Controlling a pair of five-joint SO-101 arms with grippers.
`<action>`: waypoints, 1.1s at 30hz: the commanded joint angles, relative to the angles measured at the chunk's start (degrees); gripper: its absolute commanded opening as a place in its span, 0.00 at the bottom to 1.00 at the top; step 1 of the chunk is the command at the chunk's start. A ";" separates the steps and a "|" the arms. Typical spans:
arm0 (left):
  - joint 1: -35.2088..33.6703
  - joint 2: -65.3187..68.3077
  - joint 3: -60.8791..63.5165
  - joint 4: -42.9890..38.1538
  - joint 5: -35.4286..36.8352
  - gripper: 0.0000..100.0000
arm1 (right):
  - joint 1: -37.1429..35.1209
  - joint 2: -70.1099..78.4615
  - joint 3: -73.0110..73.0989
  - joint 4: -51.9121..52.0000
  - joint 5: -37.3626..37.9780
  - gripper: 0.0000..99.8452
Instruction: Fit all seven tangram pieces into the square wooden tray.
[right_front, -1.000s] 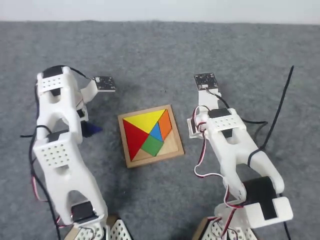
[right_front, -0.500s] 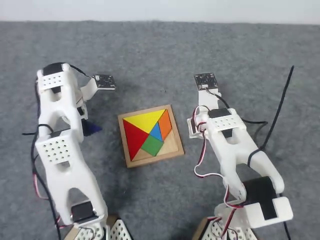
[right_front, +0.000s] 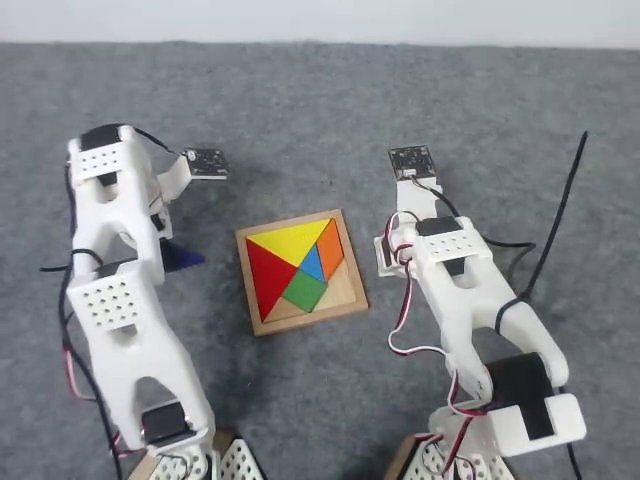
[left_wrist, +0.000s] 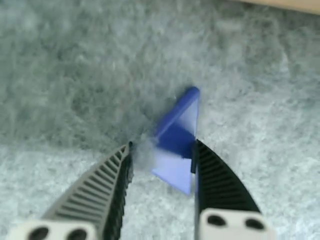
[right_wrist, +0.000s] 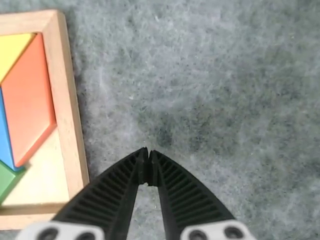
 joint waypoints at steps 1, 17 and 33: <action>-0.97 -5.54 1.10 2.20 -0.88 0.15 | -0.48 -0.48 -0.44 -1.01 1.05 0.01; 1.76 -20.92 25.98 -5.98 -3.87 0.15 | -0.48 -0.48 -0.44 -0.92 1.05 0.01; 0.18 -14.68 24.92 -23.30 -0.44 0.15 | -0.48 -0.48 -0.44 -0.92 1.05 0.01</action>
